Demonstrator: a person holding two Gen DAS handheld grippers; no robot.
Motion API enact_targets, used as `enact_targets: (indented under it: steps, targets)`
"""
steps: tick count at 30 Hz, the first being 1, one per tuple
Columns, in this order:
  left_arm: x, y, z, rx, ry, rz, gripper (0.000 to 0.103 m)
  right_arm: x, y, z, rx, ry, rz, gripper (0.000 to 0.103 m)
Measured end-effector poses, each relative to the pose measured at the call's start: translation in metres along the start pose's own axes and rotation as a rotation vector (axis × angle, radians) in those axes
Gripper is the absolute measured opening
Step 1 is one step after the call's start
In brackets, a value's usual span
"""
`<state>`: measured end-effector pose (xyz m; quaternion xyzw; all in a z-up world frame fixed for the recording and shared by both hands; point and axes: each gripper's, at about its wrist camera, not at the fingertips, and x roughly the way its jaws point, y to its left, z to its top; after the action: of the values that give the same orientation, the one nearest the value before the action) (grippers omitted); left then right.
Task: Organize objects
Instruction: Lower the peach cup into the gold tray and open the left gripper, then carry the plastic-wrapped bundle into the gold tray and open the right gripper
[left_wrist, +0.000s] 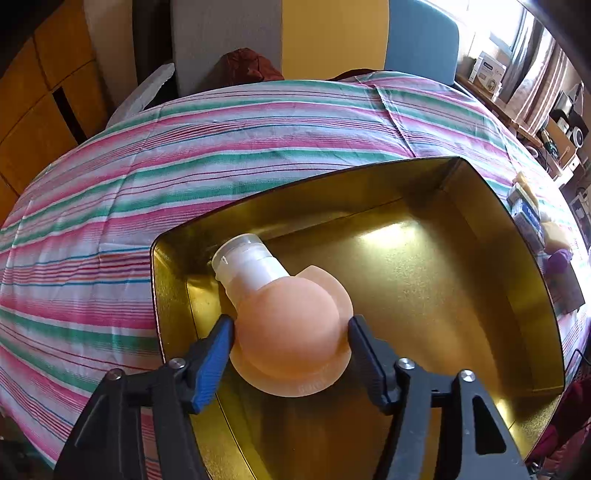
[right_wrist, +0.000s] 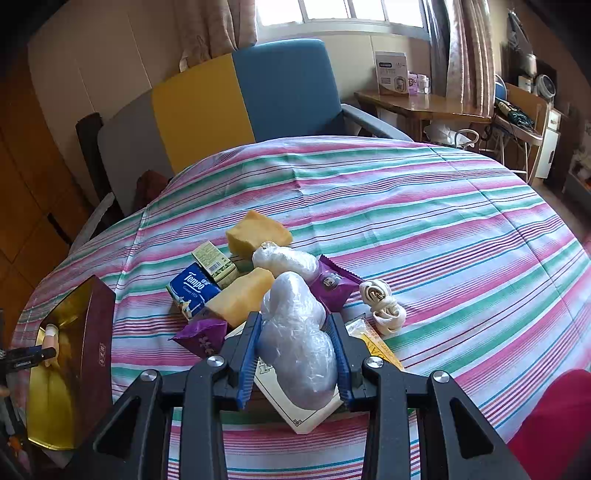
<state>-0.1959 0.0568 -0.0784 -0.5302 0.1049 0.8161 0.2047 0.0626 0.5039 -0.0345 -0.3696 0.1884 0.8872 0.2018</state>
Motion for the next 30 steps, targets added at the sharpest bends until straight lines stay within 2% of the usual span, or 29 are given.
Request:
enact_targets:
  steps: [13, 15, 18, 20, 23, 25, 30]
  targets:
    - [-0.024, 0.004, -0.013, -0.012, -0.024, 0.004, 0.066, 0.001, 0.000, 0.000, -0.003, 0.001, -0.028, 0.036]
    - [-0.032, 0.005, -0.016, -0.015, -0.041, 0.008, 0.066, 0.000, 0.001, 0.000, -0.006, -0.003, -0.034, 0.036]
    - [-0.056, 0.006, -0.023, -0.032, -0.095, -0.006, 0.066, -0.003, 0.004, 0.002, -0.025, -0.016, -0.049, 0.036]
    - [-0.076, 0.006, -0.031, -0.037, -0.140, 0.011, 0.066, -0.011, 0.012, 0.004, -0.039, -0.032, -0.048, 0.036]
    - [-0.100, 0.013, -0.048, -0.089, -0.196, 0.003, 0.066, -0.031, 0.043, 0.009, -0.088, -0.072, 0.018, 0.036]
    - [-0.110, 0.023, -0.061, -0.154, -0.211, -0.010, 0.066, -0.042, 0.077, 0.011, -0.147, -0.080, 0.096, 0.036]
    - [-0.121, 0.042, -0.095, -0.279, -0.233, -0.036, 0.066, -0.046, 0.186, -0.004, -0.345, -0.008, 0.323, 0.036]
